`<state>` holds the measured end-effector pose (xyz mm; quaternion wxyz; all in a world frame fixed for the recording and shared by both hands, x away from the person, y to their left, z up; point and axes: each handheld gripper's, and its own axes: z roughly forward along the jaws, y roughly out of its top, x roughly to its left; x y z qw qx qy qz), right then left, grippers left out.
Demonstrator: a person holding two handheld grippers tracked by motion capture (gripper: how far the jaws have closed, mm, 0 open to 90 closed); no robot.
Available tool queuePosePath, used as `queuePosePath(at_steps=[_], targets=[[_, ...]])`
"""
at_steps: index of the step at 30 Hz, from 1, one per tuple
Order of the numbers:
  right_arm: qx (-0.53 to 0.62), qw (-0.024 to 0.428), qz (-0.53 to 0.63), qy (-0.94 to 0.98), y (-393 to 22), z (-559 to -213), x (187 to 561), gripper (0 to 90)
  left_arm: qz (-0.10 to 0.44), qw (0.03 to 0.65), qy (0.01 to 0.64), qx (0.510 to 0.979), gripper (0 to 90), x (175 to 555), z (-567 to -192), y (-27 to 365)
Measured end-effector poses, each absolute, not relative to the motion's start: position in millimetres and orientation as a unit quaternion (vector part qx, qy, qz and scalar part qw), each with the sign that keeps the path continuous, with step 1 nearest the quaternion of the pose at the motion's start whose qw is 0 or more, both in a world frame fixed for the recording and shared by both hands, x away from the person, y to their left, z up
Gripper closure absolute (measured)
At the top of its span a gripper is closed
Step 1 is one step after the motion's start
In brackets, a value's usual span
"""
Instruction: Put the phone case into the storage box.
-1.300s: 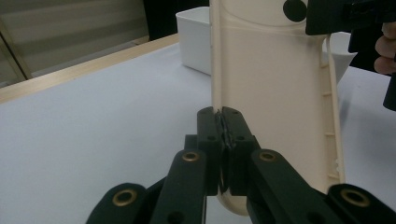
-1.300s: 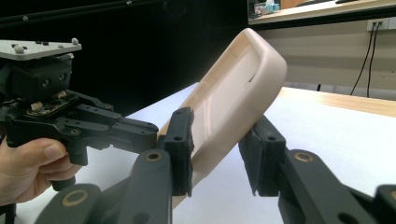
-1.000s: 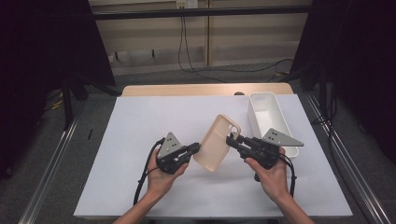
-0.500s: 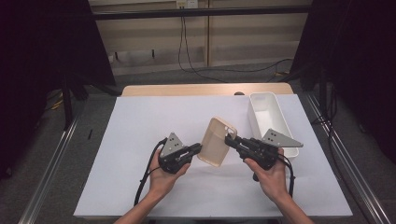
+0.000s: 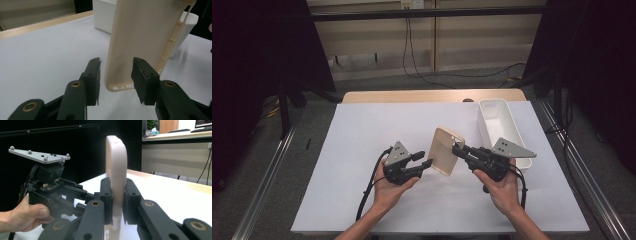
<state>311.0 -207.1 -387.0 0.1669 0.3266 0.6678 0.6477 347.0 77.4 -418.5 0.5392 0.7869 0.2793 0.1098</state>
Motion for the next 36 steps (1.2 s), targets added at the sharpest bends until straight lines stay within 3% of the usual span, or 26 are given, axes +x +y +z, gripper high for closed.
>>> queuePosePath(at_steps=[2, 9, 10, 12, 13, 18, 28, 36], targets=[[0.325, 0.166, 0.649, 0.667, -208, -387, 311, 80.7, 0.111, 0.541, 0.281, 0.785, 49.8, 347, -419, 78], [0.317, 0.168, 0.651, 0.669, -213, -385, 311, 80.7, 0.118, 0.555, 0.289, 0.771, 35.4, 348, -418, 83], [0.317, 0.166, 0.651, 0.669, -215, -385, 312, 80.7, 0.121, 0.557, 0.288, 0.769, 28.7, 348, -417, 84], [0.316, 0.167, 0.651, 0.67, -216, -385, 313, 80.6, 0.12, 0.562, 0.289, 0.766, 26.3, 347, -417, 84], [0.315, 0.167, 0.652, 0.669, -217, -385, 313, 80.6, 0.12, 0.563, 0.288, 0.765, 20.0, 347, -416, 85], [0.315, 0.166, 0.651, 0.67, -220, -385, 314, 80.6, 0.128, 0.558, 0.29, 0.767, 9.3, 347, -416, 85], [0.316, 0.169, 0.653, 0.667, -225, -384, 315, 80.6, 0.115, 0.591, 0.302, 0.74, 3.1, 348, -409, 108], [0.317, 0.172, 0.652, 0.667, -231, -382, 316, 80.6, 0.152, 0.583, 0.314, 0.733, 4.7, 344, -410, 124]])
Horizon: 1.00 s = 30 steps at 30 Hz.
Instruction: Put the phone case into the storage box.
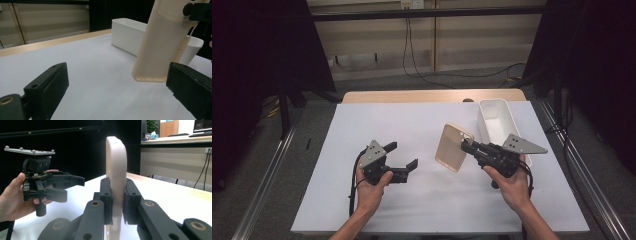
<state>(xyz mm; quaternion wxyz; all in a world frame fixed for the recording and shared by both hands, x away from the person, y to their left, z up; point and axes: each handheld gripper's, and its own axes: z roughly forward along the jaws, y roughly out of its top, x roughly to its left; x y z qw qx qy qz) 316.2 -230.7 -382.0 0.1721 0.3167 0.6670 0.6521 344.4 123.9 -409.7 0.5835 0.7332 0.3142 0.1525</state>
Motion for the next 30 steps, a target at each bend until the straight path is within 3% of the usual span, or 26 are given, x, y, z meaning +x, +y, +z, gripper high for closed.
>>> queuePosePath(at_steps=[30], targets=[[0.32, 0.189, 0.654, 0.659, -250, -375, 313, 80.6, 0.218, 0.577, 0.336, 0.712, 2.2, 317, -418, 191]])
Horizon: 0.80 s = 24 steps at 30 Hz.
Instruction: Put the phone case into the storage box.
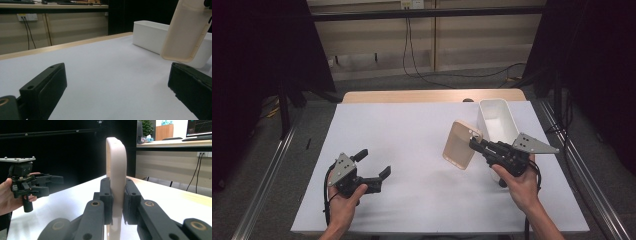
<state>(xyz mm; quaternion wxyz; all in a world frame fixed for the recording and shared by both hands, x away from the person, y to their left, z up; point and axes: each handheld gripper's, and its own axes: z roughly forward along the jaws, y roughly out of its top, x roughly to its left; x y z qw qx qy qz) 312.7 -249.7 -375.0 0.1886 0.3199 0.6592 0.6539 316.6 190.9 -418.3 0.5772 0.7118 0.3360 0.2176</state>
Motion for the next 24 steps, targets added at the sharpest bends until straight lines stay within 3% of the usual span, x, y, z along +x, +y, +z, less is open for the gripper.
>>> queuePosePath(at_steps=[24], targets=[[0.321, 0.2, 0.654, 0.655, -267, -366, 323, 80.6, 0.233, 0.571, 0.361, 0.7, 2.2, 303, -431, 218]])
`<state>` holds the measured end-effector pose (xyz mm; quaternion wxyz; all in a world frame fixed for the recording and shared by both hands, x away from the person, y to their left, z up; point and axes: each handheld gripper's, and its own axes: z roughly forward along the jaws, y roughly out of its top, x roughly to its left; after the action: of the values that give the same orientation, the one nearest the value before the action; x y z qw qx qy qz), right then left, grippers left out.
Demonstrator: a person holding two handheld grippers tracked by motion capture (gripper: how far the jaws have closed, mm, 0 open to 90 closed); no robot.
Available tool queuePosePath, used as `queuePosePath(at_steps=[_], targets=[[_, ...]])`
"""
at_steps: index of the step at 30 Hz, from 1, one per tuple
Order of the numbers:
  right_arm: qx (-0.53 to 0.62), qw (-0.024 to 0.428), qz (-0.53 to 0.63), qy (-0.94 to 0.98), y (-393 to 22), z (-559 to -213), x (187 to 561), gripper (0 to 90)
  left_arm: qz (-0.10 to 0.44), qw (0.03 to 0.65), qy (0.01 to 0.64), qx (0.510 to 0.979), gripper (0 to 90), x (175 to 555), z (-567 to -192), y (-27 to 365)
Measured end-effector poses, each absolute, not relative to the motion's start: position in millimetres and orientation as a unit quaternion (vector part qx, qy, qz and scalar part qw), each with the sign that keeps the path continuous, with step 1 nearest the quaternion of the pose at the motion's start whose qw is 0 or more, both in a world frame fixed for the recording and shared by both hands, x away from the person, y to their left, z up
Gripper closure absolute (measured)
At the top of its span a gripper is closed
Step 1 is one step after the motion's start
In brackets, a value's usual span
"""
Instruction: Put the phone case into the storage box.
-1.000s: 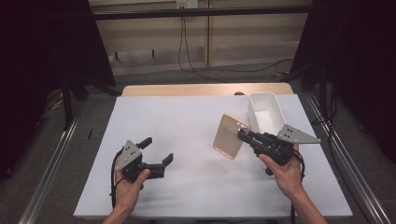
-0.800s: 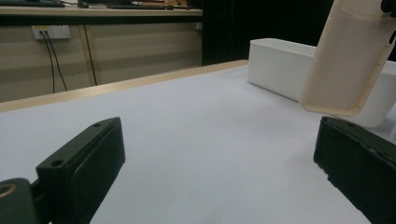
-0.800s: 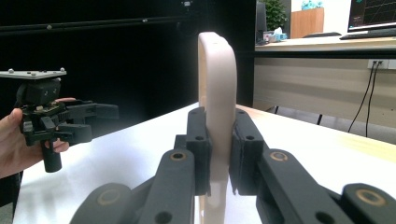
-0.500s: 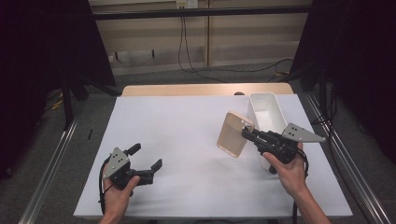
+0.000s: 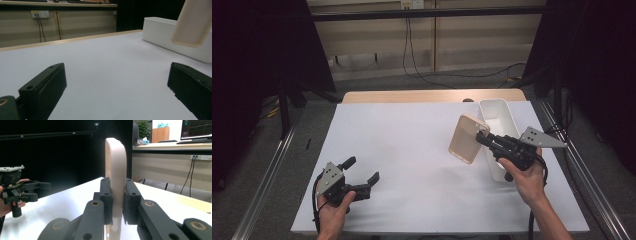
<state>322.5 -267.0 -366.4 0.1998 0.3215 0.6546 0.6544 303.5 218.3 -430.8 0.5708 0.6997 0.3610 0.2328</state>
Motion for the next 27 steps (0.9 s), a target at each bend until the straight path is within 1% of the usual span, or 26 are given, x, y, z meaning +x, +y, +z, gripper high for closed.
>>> queuePosePath(at_steps=[27], targets=[[0.311, 0.227, 0.65, 0.656, -295, -327, 342, 80.6, 0.238, 0.572, 0.373, 0.691, 2.4, 304, -429, 225]])
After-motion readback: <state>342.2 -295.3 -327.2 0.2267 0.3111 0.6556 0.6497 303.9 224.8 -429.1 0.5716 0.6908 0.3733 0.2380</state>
